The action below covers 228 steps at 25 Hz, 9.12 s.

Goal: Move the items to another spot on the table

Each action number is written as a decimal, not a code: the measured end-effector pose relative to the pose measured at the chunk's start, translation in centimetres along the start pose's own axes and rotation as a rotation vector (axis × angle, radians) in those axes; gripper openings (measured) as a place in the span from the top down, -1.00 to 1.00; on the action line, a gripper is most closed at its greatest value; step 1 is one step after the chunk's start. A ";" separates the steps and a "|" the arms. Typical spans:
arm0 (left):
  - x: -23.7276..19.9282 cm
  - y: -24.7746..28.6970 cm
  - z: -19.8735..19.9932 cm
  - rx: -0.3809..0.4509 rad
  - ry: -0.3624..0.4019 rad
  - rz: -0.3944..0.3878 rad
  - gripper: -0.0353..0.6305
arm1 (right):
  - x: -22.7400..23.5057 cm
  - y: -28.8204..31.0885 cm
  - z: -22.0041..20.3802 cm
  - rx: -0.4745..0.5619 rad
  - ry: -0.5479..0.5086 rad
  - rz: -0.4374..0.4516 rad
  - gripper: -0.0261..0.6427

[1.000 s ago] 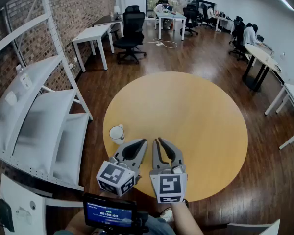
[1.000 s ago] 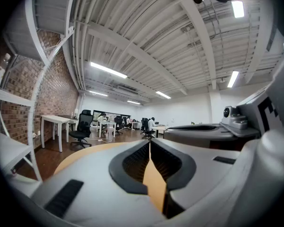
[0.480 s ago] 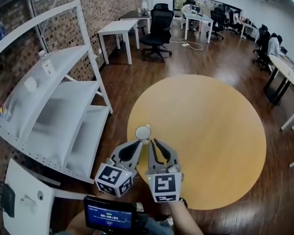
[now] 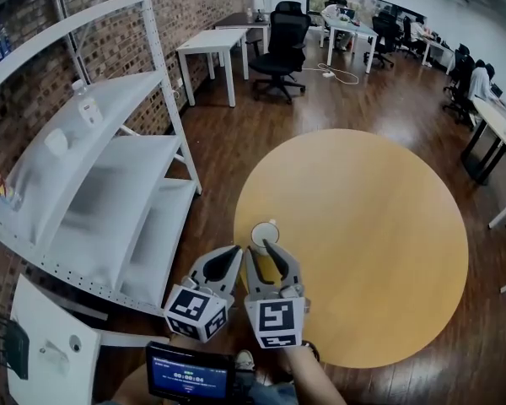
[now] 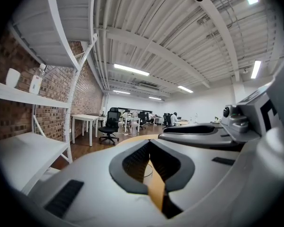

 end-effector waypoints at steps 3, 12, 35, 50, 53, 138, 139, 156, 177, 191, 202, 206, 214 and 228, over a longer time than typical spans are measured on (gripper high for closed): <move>-0.8 0.3 -0.8 -0.014 -0.006 -0.003 0.88 | 0.3 0.7 -1.7 -0.018 -0.008 -0.014 0.40; -3.3 1.3 -3.9 -0.055 -0.010 0.028 0.89 | 1.9 2.9 -6.9 -0.103 0.025 -0.054 0.02; -8.4 2.3 -9.3 -0.159 -0.024 0.048 0.89 | 4.5 8.4 -18.6 -0.213 0.098 -0.137 -0.44; -8.2 2.0 -9.5 -0.180 -0.013 0.037 0.88 | 4.6 8.8 -19.7 -0.219 0.065 -0.096 -0.28; -8.0 1.8 -9.2 -0.177 -0.010 0.037 0.89 | 4.6 8.5 -19.2 -0.214 0.067 -0.085 -0.28; 40.0 16.2 -0.7 0.041 -0.079 -0.431 0.89 | 34.9 -29.9 4.1 -0.030 -0.137 -0.556 -0.28; 40.6 16.3 -1.0 0.040 -0.082 -0.439 0.89 | 35.3 -30.5 4.0 -0.033 -0.137 -0.566 -0.28; 50.0 18.7 -5.0 0.004 -0.095 -0.487 0.89 | 41.5 -38.4 0.9 -0.049 -0.117 -0.650 -0.28; 51.6 18.6 -14.0 -0.142 -0.050 -0.457 0.88 | 43.8 -43.1 -13.6 -0.164 0.043 -0.708 -0.28; 50.8 18.3 -16.1 -0.192 -0.028 -0.455 0.88 | 44.5 -44.2 -17.6 -0.161 0.062 -0.734 -0.28; 50.6 17.6 -16.1 -0.206 -0.040 -0.445 0.88 | 43.9 -44.7 -18.5 -0.194 0.106 -0.742 -0.39; 50.4 17.6 -15.9 -0.202 -0.045 -0.442 0.88 | 44.1 -44.7 -17.8 -0.183 0.108 -0.748 -0.39; 50.0 17.2 -14.6 -0.182 -0.061 -0.441 0.88 | 44.3 -45.0 -16.1 -0.195 0.080 -0.749 -0.39; 50.2 16.9 -9.7 -0.100 -0.090 -0.466 0.88 | 42.6 -42.3 -5.5 -0.105 -0.047 -0.678 -0.28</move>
Point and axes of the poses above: the fingertips, and each gripper's own axes: y forward along the fingers, x to its right, z out of its top, the point moved 1 cm from there along -y, backward along the fingers, and after that the axes turned 13 degrees about x, right-handed, at the moved point
